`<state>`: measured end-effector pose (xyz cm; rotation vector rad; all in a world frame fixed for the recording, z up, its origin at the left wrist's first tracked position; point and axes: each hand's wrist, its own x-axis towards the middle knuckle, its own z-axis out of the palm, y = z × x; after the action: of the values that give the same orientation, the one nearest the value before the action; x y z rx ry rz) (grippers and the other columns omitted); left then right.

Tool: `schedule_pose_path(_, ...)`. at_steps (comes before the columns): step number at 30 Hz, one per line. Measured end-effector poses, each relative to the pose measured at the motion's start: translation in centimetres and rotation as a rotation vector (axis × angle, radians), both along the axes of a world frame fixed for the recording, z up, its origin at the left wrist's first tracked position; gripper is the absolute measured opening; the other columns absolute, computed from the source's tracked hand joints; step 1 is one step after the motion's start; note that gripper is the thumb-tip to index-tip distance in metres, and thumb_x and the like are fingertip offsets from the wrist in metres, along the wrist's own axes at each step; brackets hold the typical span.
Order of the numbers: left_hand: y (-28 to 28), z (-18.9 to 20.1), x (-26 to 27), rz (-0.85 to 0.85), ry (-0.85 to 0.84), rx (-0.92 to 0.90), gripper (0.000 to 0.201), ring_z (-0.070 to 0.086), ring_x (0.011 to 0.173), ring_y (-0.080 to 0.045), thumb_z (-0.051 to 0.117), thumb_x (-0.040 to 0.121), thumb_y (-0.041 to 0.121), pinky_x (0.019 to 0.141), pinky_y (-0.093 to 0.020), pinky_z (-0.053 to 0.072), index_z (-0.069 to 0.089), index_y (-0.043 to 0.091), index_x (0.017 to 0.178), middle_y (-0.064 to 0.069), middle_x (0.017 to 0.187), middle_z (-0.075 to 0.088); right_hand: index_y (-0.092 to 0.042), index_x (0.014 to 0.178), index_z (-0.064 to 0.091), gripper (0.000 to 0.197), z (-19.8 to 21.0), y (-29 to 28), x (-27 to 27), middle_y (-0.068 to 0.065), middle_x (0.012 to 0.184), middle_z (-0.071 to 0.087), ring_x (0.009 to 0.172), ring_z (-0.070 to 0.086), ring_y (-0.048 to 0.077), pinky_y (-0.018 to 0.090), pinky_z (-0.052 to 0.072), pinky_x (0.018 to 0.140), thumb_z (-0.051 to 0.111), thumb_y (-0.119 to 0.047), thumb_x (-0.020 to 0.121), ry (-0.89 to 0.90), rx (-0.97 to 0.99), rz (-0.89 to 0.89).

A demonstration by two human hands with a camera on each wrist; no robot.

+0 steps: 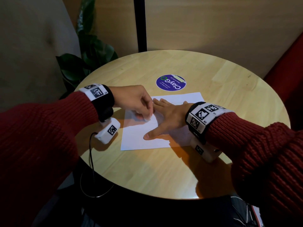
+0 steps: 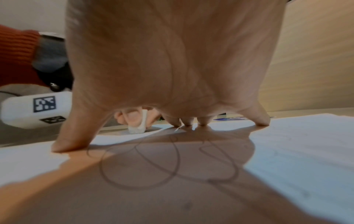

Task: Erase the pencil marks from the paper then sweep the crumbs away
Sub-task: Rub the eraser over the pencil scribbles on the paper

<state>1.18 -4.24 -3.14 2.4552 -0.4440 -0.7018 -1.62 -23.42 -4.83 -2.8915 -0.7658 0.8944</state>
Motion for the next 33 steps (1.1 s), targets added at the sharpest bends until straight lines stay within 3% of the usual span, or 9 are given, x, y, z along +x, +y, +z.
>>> schedule_pose_path(4, 1.3, -0.1, 1.2, 0.111, -0.196, 0.094, 0.004, 0.072, 0.076, -0.012, 0.086, 0.088, 0.016, 0.088, -0.037, 0.064, 0.086, 0.015, 0.092, -0.004, 0.084, 0.084, -0.040, 0.164, -0.014, 0.128, 0.1, 0.0, -0.2, -0.013, 0.170, -0.025, 0.157, -0.024, 0.010, 0.066, -0.004, 0.121, 0.061, -0.090, 0.073, 0.015, -0.034, 0.008)
schedule_pose_path(8, 1.2, 0.0, 0.5, 0.032, -0.029, 0.038, 0.006, 0.069, 0.070, -0.007, 0.086, 0.087, 0.011, 0.076, -0.023, 0.059, 0.085, 0.010, 0.093, -0.009, 0.084, 0.083, -0.049, 0.162, -0.013, 0.127, 0.1, 0.0, -0.1, -0.013, 0.171, -0.024, 0.157, -0.024, 0.011, 0.069, -0.003, 0.120, 0.064, -0.091, 0.070, 0.017, -0.013, 0.003)
schedule_pose_path(12, 2.3, -0.1, 1.1, 0.096, -0.160, 0.073, 0.003, 0.068, 0.069, -0.006, 0.086, 0.087, 0.017, 0.076, -0.027, 0.055, 0.085, 0.016, 0.090, -0.003, 0.081, 0.082, -0.042, 0.163, -0.013, 0.126, 0.4, 0.0, -0.4, -0.013, 0.171, -0.025, 0.157, -0.024, 0.011, 0.063, -0.004, 0.122, 0.062, -0.089, 0.073, 0.022, -0.031, 0.012)
schedule_pose_path(15, 2.3, 0.0, 0.2, 0.010, 0.022, 0.019, 0.007, 0.068, 0.071, -0.009, 0.086, 0.088, 0.012, 0.075, -0.023, 0.056, 0.085, 0.010, 0.094, -0.011, 0.085, 0.082, -0.044, 0.163, -0.013, 0.127, 0.5, -0.1, -0.4, -0.013, 0.170, -0.025, 0.156, -0.024, 0.010, 0.064, -0.004, 0.122, 0.062, -0.091, 0.072, 0.025, -0.034, 0.008)
schedule_pose_path(19, 3.2, -0.1, 1.0, 0.081, -0.154, 0.068, 0.004, 0.070, 0.070, -0.007, 0.086, 0.089, 0.019, 0.082, -0.031, 0.058, 0.085, 0.017, 0.092, -0.005, 0.083, 0.083, -0.043, 0.163, -0.013, 0.128, 0.5, 0.0, -0.4, -0.014, 0.170, -0.025, 0.156, -0.024, 0.011, 0.063, -0.003, 0.123, 0.062, -0.091, 0.071, 0.026, -0.047, 0.015)
schedule_pose_path(22, 2.7, 0.1, 0.5, 0.021, 0.014, 0.027, 0.007, 0.070, 0.072, -0.010, 0.086, 0.088, 0.013, 0.078, -0.025, 0.057, 0.085, 0.011, 0.095, -0.014, 0.088, 0.083, -0.044, 0.163, -0.013, 0.129, 0.5, 0.1, -0.3, -0.014, 0.171, -0.024, 0.157, -0.024, 0.011, 0.063, -0.002, 0.123, 0.062, -0.092, 0.070, 0.023, -0.048, 0.009)
schedule_pose_path(26, 3.0, 0.0, 1.1, 0.088, -0.124, 0.049, 0.003, 0.070, 0.068, -0.007, 0.086, 0.089, 0.016, 0.086, -0.032, 0.059, 0.085, 0.015, 0.091, -0.005, 0.080, 0.083, -0.042, 0.163, -0.012, 0.130, 0.5, 0.1, -0.4, -0.013, 0.171, -0.023, 0.157, -0.023, 0.012, 0.062, -0.001, 0.123, 0.063, -0.091, 0.069, 0.015, -0.045, 0.015)
schedule_pose_path(30, 2.4, 0.2, 0.5, 0.013, 0.018, 0.027, 0.007, 0.069, 0.070, -0.009, 0.087, 0.088, 0.013, 0.078, -0.023, 0.057, 0.086, 0.011, 0.094, -0.008, 0.082, 0.082, -0.042, 0.164, -0.012, 0.130, 0.6, 0.1, -0.4, -0.013, 0.171, -0.023, 0.157, -0.024, 0.013, 0.061, -0.001, 0.124, 0.064, -0.090, 0.070, 0.024, -0.043, 0.010)
schedule_pose_path(33, 2.9, 0.1, 1.3, 0.083, -0.123, 0.073, 0.003, 0.069, 0.067, -0.006, 0.086, 0.089, 0.018, 0.081, -0.031, 0.057, 0.085, 0.016, 0.091, -0.003, 0.078, 0.082, -0.041, 0.163, -0.014, 0.130, 0.6, 0.2, -0.4, -0.012, 0.171, -0.024, 0.157, -0.024, 0.013, 0.061, -0.001, 0.124, 0.063, -0.091, 0.070, 0.025, -0.046, 0.017)
